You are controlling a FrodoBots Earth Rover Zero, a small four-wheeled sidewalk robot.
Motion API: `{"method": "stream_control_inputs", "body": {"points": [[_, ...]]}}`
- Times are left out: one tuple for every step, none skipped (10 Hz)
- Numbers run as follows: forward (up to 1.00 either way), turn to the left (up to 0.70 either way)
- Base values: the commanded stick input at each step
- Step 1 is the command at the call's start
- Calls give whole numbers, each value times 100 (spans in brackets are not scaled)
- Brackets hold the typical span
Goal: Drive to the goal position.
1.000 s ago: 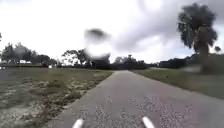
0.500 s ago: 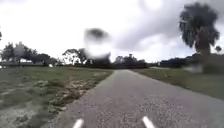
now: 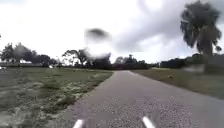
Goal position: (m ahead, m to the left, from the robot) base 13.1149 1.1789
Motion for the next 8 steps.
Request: {"method": "stream_control_inputs", "body": {"points": [[70,0],[70,0],[70,0],[70,0],[70,0],[70,0],[70,0],[70,0]]}}
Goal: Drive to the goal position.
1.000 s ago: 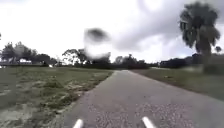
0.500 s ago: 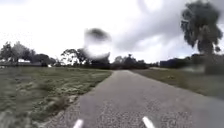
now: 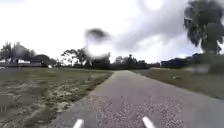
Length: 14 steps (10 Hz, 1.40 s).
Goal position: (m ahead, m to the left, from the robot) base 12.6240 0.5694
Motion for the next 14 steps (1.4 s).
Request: {"method": "stream_control_inputs", "body": {"points": [[70,0],[70,0],[70,0],[70,0],[70,0],[70,0],[70,0],[70,0],[70,0],[70,0],[70,0],[70,0],[70,0],[70,0]]}}
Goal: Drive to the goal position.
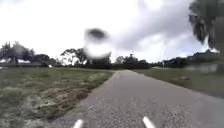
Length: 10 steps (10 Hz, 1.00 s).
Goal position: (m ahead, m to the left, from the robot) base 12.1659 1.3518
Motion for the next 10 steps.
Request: {"method": "stream_control_inputs", "body": {"points": [[70,0],[70,0],[70,0],[70,-15],[70,-31],[70,-29],[70,-20],[70,-11],[70,-2],[70,0]]}}
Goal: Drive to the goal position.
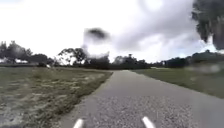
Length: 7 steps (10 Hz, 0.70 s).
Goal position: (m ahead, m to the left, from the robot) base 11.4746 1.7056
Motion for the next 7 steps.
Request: {"method": "stream_control_inputs", "body": {"points": [[70,0],[70,0],[70,0],[70,0],[70,0],[70,0],[70,0]]}}
